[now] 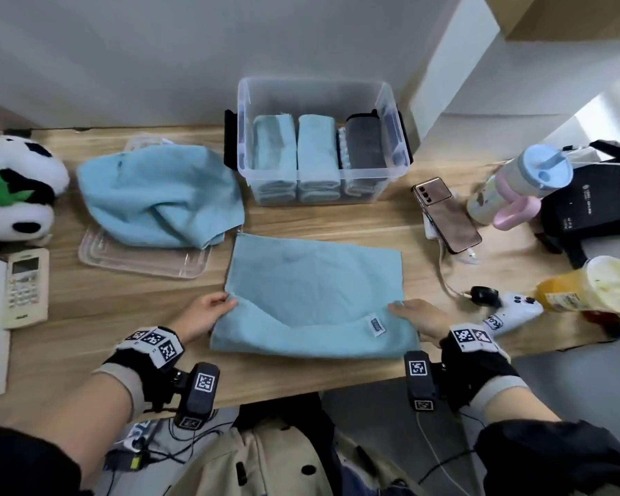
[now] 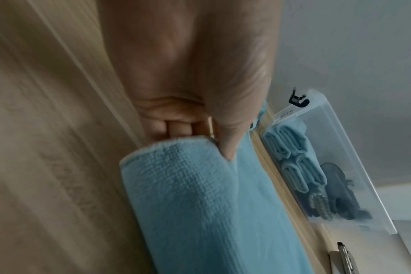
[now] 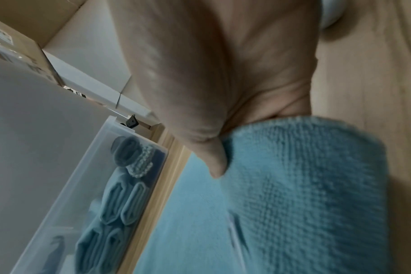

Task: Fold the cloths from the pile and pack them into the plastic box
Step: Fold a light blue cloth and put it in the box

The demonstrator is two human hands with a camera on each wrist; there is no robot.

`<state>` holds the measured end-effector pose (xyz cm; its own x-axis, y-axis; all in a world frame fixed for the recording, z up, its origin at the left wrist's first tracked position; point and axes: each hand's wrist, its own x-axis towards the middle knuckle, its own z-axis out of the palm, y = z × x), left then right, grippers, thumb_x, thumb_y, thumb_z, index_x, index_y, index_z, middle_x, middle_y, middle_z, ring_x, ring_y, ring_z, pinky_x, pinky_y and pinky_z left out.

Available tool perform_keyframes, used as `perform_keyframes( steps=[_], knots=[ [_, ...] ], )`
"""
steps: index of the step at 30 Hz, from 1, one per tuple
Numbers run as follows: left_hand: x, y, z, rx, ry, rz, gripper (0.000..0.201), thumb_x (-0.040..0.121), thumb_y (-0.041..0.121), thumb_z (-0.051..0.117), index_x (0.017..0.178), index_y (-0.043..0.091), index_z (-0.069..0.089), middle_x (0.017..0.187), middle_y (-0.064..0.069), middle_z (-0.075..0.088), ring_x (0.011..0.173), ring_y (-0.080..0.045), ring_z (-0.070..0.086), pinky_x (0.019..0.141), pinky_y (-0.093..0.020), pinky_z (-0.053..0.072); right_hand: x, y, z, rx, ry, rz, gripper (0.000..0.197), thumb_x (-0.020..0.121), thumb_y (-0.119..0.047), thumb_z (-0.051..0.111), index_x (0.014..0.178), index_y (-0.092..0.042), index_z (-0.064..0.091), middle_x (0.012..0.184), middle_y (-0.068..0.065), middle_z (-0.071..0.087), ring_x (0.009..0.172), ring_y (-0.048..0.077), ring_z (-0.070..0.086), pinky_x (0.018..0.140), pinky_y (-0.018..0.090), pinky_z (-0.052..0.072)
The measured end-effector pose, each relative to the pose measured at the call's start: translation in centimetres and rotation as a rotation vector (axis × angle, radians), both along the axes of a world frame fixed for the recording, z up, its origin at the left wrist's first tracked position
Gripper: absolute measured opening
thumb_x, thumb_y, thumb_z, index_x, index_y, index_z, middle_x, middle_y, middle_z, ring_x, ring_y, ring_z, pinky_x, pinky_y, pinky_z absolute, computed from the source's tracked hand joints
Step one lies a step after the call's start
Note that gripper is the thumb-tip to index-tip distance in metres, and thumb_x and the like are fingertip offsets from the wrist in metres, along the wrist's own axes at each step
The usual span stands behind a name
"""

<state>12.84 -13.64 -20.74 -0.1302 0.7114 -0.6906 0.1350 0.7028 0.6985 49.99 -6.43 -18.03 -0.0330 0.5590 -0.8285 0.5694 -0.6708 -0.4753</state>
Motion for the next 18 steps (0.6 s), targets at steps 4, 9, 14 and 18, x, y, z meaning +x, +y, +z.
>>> perform_keyframes(
  steps=[4, 9, 14, 18],
  knots=[
    [0.2, 1.9, 1.5, 0.193, 0.126, 0.191, 0.021, 0.091, 0.009, 0.056, 0.105, -0.005, 0.061, 0.088, -0.007, 0.066, 0.075, -0.010, 0.059, 0.072, -0.020, 0.047, 0.2, 0.9, -0.4, 0.258, -0.003, -0.160, 0.019, 0.095, -0.010, 0.049, 0.080, -0.013, 0.061, 0.087, 0.013, 0.064, 0.068, 0.012, 0.059, 0.069, 0.027, 0.047],
    [1.1, 5.3, 1.9, 0.321, 0.177, 0.294, 0.012, 0.089, 0.008, 0.059, 0.100, 0.004, 0.060, 0.068, 0.009, 0.063, 0.049, 0.016, 0.053, 0.056, 0.001, 0.040, -0.1, 2.8, -0.8, 0.470, -0.074, -0.181, 0.018, 0.093, -0.006, 0.048, 0.083, -0.001, 0.061, 0.074, 0.004, 0.053, 0.068, 0.012, 0.045, 0.064, 0.028, 0.034],
    [1.3, 7.9, 0.7, 0.330, 0.273, 0.271, 0.012, 0.090, 0.014, 0.059, 0.092, 0.003, 0.063, 0.069, 0.007, 0.055, 0.056, 0.003, 0.051, 0.060, -0.007, 0.039, -0.7, 5.0, -1.9, 0.528, -0.189, -0.181, 0.019, 0.094, -0.015, 0.049, 0.101, -0.007, 0.065, 0.089, 0.008, 0.059, 0.086, 0.018, 0.052, 0.078, 0.031, 0.039],
    [1.6, 9.0, -0.3, 0.304, 0.372, 0.240, 0.014, 0.093, 0.013, 0.052, 0.083, 0.006, 0.058, 0.066, -0.013, 0.052, 0.057, -0.010, 0.046, 0.058, -0.019, 0.036, -1.0, 6.1, -2.5, 0.486, -0.272, -0.119, 0.021, 0.094, -0.024, 0.047, 0.101, -0.013, 0.063, 0.085, 0.008, 0.056, 0.081, 0.022, 0.051, 0.075, 0.031, 0.039]
  ],
)
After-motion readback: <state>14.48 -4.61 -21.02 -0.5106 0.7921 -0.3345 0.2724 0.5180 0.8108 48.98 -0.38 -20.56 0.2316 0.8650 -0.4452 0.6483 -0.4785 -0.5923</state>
